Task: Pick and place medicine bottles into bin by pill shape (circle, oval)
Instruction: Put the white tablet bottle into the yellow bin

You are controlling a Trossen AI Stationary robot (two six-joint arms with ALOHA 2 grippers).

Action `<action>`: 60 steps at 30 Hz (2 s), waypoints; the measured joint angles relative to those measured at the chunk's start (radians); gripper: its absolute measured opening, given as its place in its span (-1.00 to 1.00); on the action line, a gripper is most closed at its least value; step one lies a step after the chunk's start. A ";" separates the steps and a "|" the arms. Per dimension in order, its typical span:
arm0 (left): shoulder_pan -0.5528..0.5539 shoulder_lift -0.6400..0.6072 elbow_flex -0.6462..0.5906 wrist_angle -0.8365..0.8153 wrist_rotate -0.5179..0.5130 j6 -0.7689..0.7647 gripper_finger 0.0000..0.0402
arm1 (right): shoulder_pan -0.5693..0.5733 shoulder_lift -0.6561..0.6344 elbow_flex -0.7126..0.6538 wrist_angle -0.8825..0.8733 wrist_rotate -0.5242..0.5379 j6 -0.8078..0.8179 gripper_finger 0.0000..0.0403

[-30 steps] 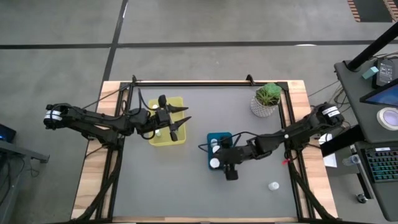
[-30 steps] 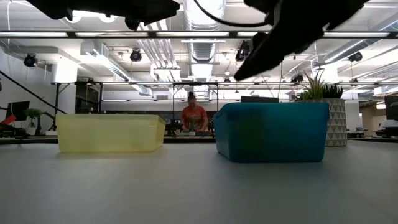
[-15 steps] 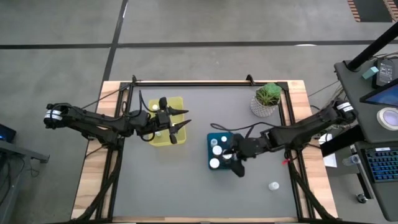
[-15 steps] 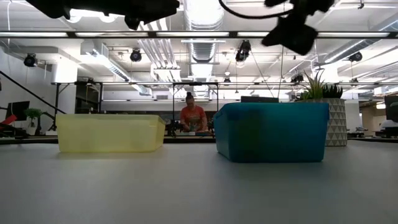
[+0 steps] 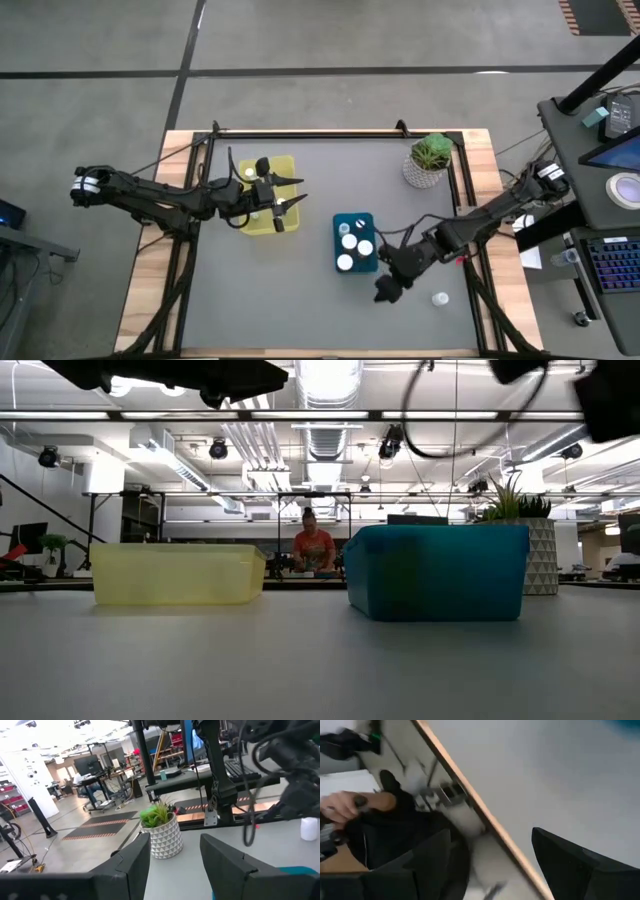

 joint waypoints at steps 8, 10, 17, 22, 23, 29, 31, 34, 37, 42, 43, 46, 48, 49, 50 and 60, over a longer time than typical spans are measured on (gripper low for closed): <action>0.000 0.000 0.001 0.000 0.000 0.006 -0.22 | 0.126 0.013 0.000 -0.211 -0.040 0.267 0.35; 0.000 0.000 0.001 0.002 0.000 0.006 -0.22 | 0.151 0.012 0.000 -0.266 -0.037 0.311 0.35; 0.000 0.000 0.002 0.003 0.000 0.006 -0.22 | 0.214 0.012 0.000 -0.399 -0.022 0.417 0.35; 0.000 0.000 0.002 0.000 0.000 0.004 -0.22 | 0.221 0.012 0.000 -0.502 -0.023 0.457 0.35; 0.000 0.000 0.002 -0.002 0.000 0.004 -0.22 | 0.221 0.012 0.000 -0.517 -0.022 0.463 0.35; 0.000 0.000 0.002 -0.007 0.000 0.004 -0.22 | 0.239 0.012 0.000 -0.565 -0.030 0.505 0.35; 0.000 0.000 0.002 -0.007 0.001 0.004 -0.22 | 0.249 0.012 0.000 -0.575 -0.030 0.515 0.35; 0.000 0.000 0.002 -0.007 0.001 0.003 -0.22 | 0.266 0.013 0.000 -0.611 -0.030 0.538 0.35; 0.000 0.000 0.001 -0.009 0.001 0.003 -0.22 | 0.285 0.013 0.000 -0.640 -0.030 0.559 0.35; 0.000 0.000 0.001 -0.014 0.001 0.000 -0.22 | 0.323 0.013 0.000 -0.657 -0.022 0.603 0.35; 0.000 0.000 0.001 -0.014 0.001 -0.002 -0.22 | 0.332 0.014 0.000 -0.656 -0.022 0.619 0.35; 0.000 0.000 0.001 -0.014 0.001 -0.002 -0.22 | 0.357 0.014 0.000 -0.656 -0.004 0.654 0.35; 0.000 0.000 0.001 -0.017 0.001 -0.002 -0.22 | 0.371 0.014 0.000 -0.656 0.015 0.675 0.35; 0.000 0.000 0.001 -0.020 0.001 -0.003 -0.22 | 0.377 0.014 0.000 -0.656 0.022 0.686 0.35; 0.000 0.000 0.001 -0.023 0.001 -0.003 -0.22 | 0.383 0.014 0.000 -0.656 0.031 0.693 0.35; 0.000 0.000 0.000 -0.024 0.001 -0.003 -0.22 | 0.397 0.093 -0.003 -0.626 0.032 0.697 0.35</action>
